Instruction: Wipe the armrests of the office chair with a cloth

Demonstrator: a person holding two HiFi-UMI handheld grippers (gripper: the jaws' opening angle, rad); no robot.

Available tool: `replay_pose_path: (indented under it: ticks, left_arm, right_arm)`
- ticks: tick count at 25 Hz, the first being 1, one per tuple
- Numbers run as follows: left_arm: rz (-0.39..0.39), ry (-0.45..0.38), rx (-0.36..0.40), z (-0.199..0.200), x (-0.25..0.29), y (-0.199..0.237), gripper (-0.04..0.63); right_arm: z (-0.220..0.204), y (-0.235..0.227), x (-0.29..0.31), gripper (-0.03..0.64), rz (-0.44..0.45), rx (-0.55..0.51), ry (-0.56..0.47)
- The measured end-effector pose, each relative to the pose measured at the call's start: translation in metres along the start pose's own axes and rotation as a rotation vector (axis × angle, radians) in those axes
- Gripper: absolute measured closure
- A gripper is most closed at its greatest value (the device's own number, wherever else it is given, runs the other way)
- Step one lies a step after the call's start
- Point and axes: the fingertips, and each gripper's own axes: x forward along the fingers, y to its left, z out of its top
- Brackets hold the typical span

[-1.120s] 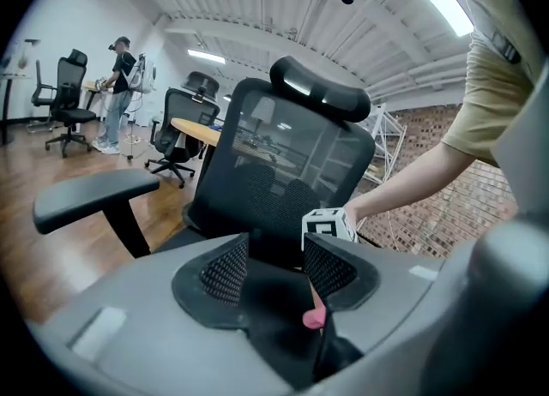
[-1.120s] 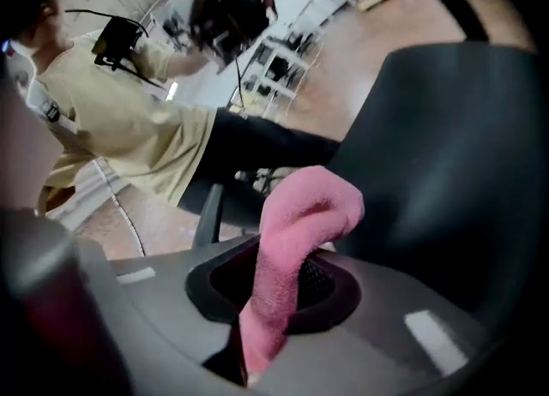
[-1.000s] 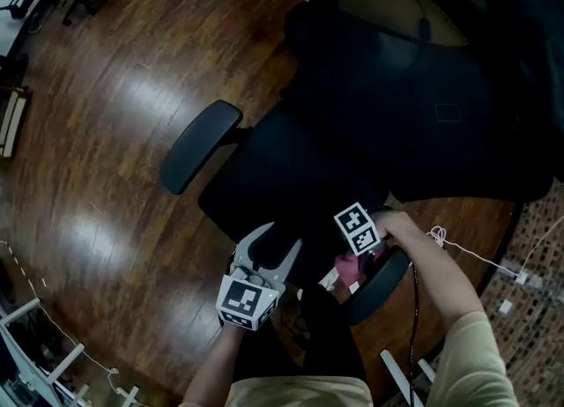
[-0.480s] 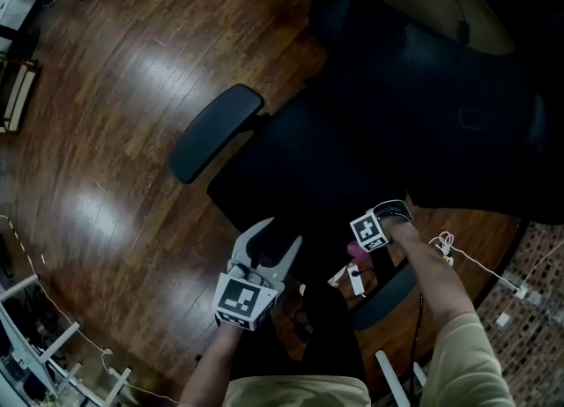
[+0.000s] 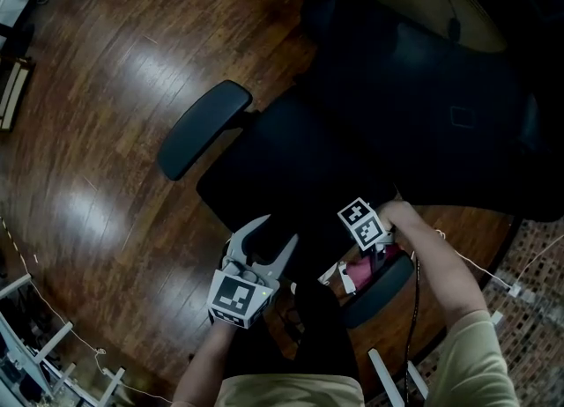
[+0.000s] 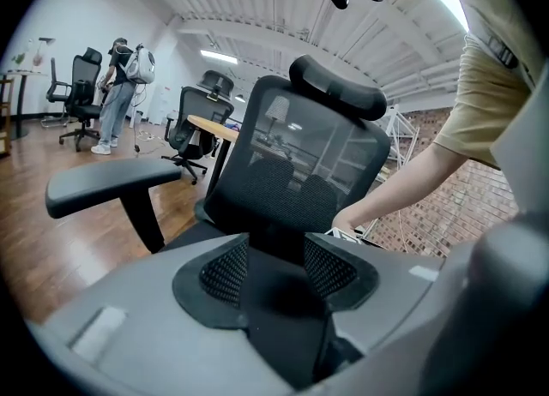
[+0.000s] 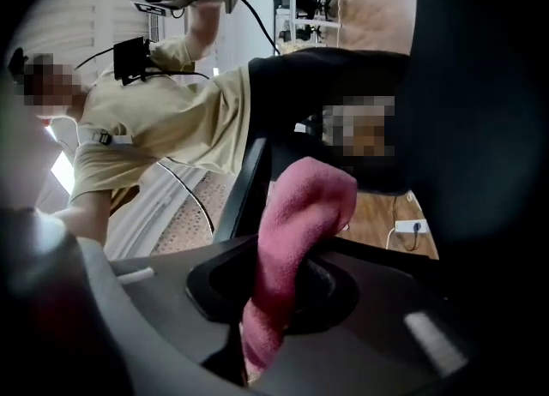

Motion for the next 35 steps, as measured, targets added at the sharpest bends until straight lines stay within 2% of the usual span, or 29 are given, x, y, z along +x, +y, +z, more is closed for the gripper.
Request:
replay_pose_path:
  ticks: [2, 3, 7, 9, 14, 18, 20, 22, 25, 28, 31, 35]
  left_arm:
    - [0.0, 0.005, -0.003, -0.004, 0.001, -0.002, 0.414]
    - [0.001, 0.006, -0.003, -0.005, 0.001, -0.002, 0.414]
    - [0.009, 0.023, 0.006, -0.014, 0.001, 0.0, 0.414]
    - [0.015, 0.021, 0.012, -0.016, 0.0, 0.002, 0.414]
    - [0.03, 0.027, 0.002, -0.016, -0.011, 0.011, 0.414]
    - [-0.013, 0.023, 0.021, 0.01, -0.017, 0.003, 0.414]
    - [-0.033, 0.015, 0.037, 0.029, -0.022, -0.001, 0.414]
    - [-0.046, -0.01, 0.059, 0.052, -0.027, 0.0, 0.414]
    - [-0.071, -0.066, 0.074, 0.095, -0.031, 0.005, 0.414]
    - [-0.095, -0.116, 0.072, 0.147, -0.05, -0.013, 0.414]
    - [-0.158, -0.168, 0.15, 0.213, -0.063, -0.034, 0.414]
    - [-0.239, -0.235, 0.279, 0.274, -0.086, -0.08, 0.417]
  right_arm:
    - [0.0, -0.012, 0.002, 0.552, -0.017, 0.009, 0.029]
    - [-0.004, -0.027, -0.001, 0.552, -0.075, 0.014, 0.051]
    - [-0.042, -0.121, -0.022, 0.552, -0.493, 0.059, 0.183]
    - [-0.063, -0.151, -0.035, 0.552, -0.643, 0.081, 0.223]
    - [-0.06, -0.147, -0.045, 0.552, -0.764, 0.054, 0.178]
    - [-0.051, -0.105, -0.079, 0.552, -0.929, 0.098, 0.078]
    - [-0.028, -0.07, -0.101, 0.552, -1.026, 0.103, -0.062]
    - [0.003, -0.031, -0.133, 0.552, -1.162, 0.088, -0.267]
    - [0.038, 0.035, -0.187, 0.552, -1.409, 0.086, -0.642]
    - [0.063, 0.121, -0.207, 0.552, -1.586, 0.07, -1.014]
    - [0.071, 0.213, -0.227, 0.552, -1.748, 0.058, -1.334]
    - [0.072, 0.323, -0.213, 0.551, -1.985, 0.054, -1.631]
